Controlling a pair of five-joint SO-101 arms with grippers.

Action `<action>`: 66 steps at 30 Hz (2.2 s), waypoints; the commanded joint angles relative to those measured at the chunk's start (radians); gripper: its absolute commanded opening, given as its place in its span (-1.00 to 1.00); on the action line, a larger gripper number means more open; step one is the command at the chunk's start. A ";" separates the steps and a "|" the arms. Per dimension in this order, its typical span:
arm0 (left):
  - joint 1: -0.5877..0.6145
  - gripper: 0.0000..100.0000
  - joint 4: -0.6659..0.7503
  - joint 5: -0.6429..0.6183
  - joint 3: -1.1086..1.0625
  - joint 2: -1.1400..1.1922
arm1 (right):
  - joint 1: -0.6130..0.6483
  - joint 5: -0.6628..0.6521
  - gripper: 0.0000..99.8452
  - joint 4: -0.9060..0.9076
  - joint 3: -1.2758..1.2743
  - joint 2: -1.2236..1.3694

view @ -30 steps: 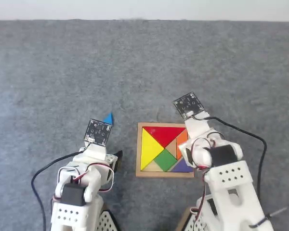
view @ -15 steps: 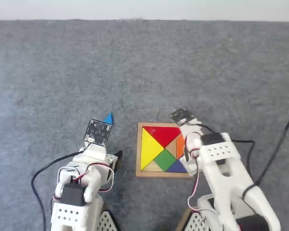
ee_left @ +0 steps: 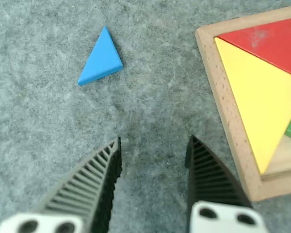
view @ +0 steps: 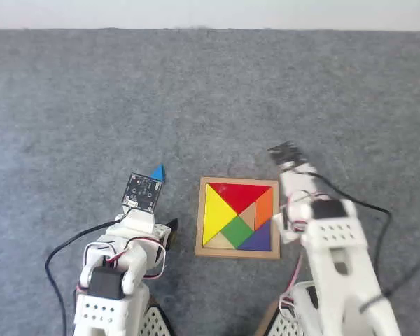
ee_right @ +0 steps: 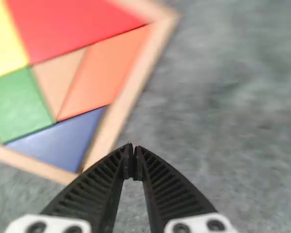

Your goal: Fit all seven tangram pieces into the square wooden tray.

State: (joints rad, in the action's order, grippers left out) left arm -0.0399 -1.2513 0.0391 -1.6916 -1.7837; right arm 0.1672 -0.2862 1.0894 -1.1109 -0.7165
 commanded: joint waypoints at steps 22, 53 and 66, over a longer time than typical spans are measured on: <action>-0.046 -0.49 0.066 0.041 0.007 -0.008 | -0.453 -0.152 -0.99 -0.044 -0.397 -0.550; 0.414 -0.49 -0.207 0.545 1.058 1.135 | -0.455 -0.118 -0.99 -0.073 -0.420 -0.550; 0.345 -0.30 -0.334 0.408 1.621 1.780 | -0.453 -0.124 -0.99 -0.073 -0.420 -0.550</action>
State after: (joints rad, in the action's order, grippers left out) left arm 0.3851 -1.5996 0.4872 -0.1910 -0.0499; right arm -0.2854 -0.4166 1.0357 -1.5374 -1.2551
